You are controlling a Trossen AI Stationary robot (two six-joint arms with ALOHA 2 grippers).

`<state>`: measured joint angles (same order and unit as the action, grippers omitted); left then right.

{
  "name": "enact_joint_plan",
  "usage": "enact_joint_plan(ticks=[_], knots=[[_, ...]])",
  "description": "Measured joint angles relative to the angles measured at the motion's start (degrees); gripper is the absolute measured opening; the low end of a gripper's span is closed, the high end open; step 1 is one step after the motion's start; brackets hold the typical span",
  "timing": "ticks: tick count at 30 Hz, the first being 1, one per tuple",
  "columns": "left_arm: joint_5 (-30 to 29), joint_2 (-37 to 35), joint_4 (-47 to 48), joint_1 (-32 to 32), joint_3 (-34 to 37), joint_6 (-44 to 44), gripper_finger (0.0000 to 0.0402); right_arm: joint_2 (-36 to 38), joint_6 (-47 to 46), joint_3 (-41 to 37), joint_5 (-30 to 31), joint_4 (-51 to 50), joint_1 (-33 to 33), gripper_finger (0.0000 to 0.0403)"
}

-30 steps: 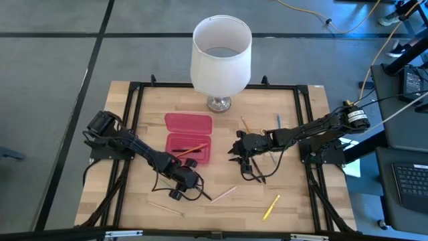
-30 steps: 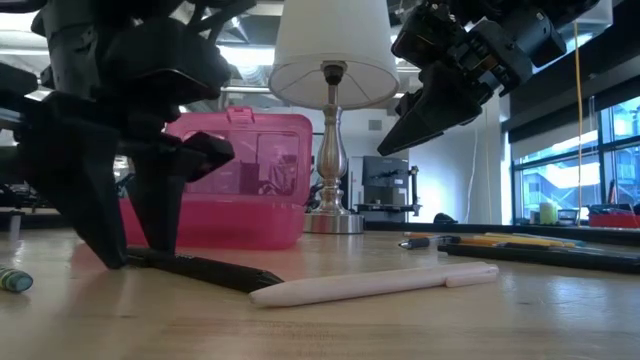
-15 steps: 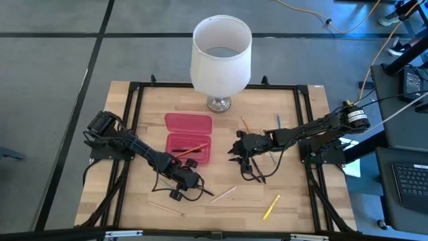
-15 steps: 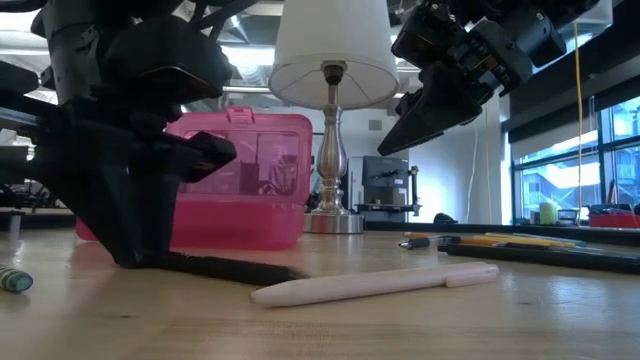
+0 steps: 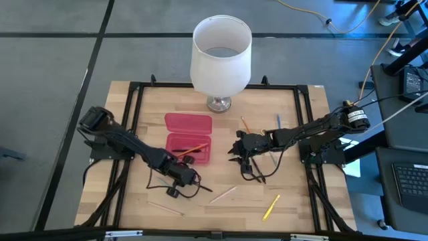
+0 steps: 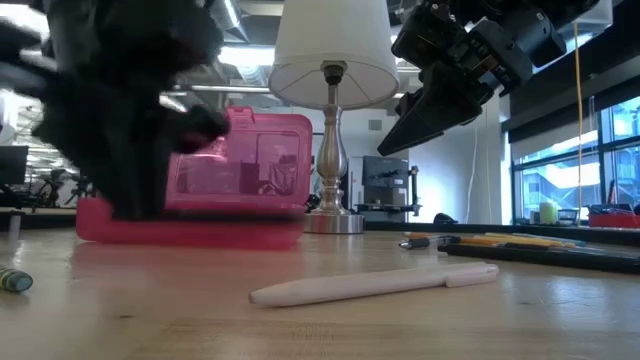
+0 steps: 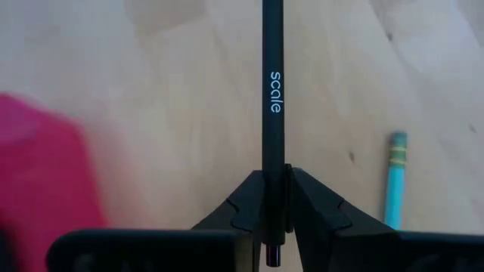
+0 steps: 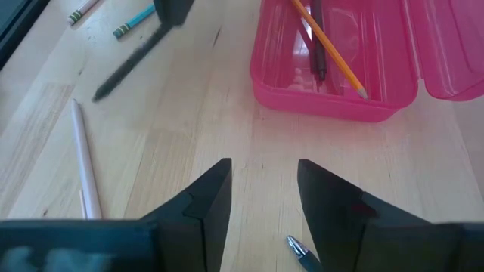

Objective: Pick & place school supplies into a supply box
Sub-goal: Put the left black pen into the red supply box

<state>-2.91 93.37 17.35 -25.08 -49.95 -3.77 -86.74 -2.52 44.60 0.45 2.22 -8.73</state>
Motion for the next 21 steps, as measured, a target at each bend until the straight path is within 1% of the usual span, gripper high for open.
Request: enact_joint_plan(ticks=[4, 6, 10, 12, 14, 16, 18, 21], knots=[[-3.6, -5.6, 5.3, 0.0, 0.0, 0.0, 0.0039, 0.0, 0.0, 0.0, 0.0, 0.0, 0.0, 0.0156], [-8.0, -8.2, 7.5, 0.0, 0.0, -0.2, 0.0038, 0.0, 0.0, 0.0, 0.0, 0.0, 0.0, 0.0156], [-19.4, -11.6, 13.7, 0.1, 0.0, -4.0, 0.0042, 0.0, 0.0, 0.0, 0.0, 0.0, 0.0, 0.0156], [-23.2, -12.2, 17.3, 0.1, -0.1, -6.4, 0.0045, 0.0, 0.0, 0.0, 0.0, 0.0, 0.0, 0.0156], [-23.9, -12.2, 20.0, 0.6, 0.0, -8.6, 0.0047, 0.0, 0.0, 0.0, 0.0, 0.0, 0.0, 0.0156], [-22.9, -12.1, 22.1, 1.5, 0.0, -11.9, 0.0047, 0.0, 0.3, 0.0, 0.0, 0.0, 0.0, 0.0156], [-22.2, -11.2, 22.7, 2.9, 0.0, -14.7, 0.0046, 0.0, 1.1, 0.0, 0.0, 0.0, 0.0, 0.0156], [-22.2, -10.1, 22.7, 4.8, -0.1, -15.6, 0.0045, 0.0, 1.7, 0.0, 0.0, 0.0, 0.0, 0.0156]])
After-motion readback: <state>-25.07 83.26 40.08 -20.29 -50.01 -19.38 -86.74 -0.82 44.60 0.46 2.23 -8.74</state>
